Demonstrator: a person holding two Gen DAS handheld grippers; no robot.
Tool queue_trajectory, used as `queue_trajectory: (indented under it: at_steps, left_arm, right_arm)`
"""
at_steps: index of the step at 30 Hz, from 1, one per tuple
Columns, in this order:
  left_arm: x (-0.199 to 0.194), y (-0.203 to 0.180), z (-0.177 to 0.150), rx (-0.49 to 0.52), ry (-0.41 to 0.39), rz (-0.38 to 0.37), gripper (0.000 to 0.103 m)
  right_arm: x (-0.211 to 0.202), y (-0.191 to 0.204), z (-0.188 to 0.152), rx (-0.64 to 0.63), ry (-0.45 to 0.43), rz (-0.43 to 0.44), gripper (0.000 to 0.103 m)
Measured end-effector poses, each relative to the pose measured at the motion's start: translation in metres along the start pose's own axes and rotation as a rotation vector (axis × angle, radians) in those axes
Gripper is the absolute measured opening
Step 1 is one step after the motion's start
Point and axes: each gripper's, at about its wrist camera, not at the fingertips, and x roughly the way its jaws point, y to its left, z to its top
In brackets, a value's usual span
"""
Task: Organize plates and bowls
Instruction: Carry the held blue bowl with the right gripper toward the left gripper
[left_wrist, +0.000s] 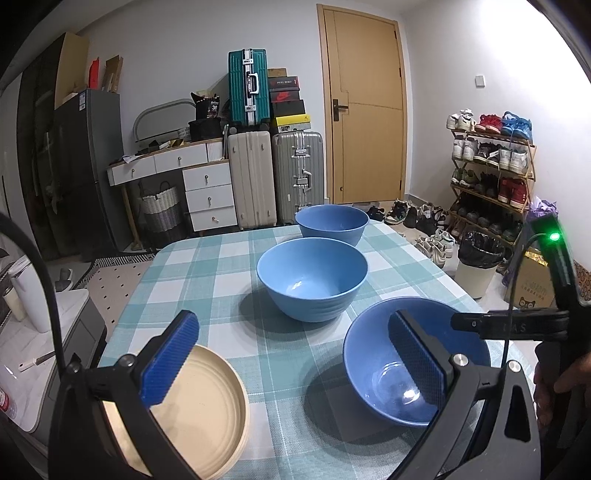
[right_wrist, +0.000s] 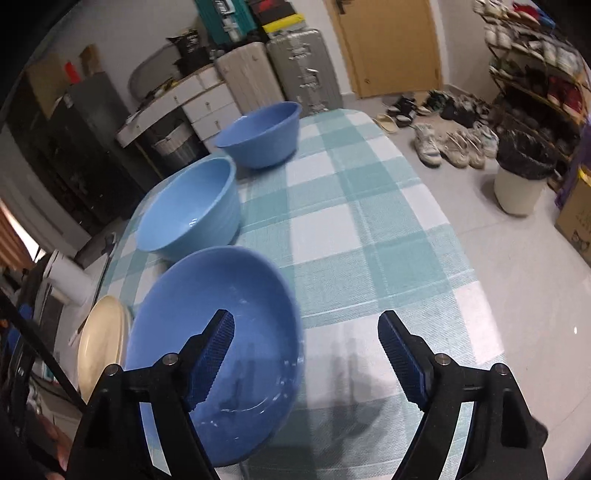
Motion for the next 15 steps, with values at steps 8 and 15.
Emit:
queue_trajectory:
  at_steps: [8,15]
  left_arm:
    - [0.004,-0.006,-0.001,0.013,0.006,0.018,0.103]
    - [0.006,-0.007,-0.003,0.01,0.002,0.048,0.103]
  right_arm:
    - [-0.037,0.048,-0.008,-0.155,-0.214,0.043,0.085]
    - [-0.052,0.072,-0.018,-0.224,-0.383,0.007,0.095]
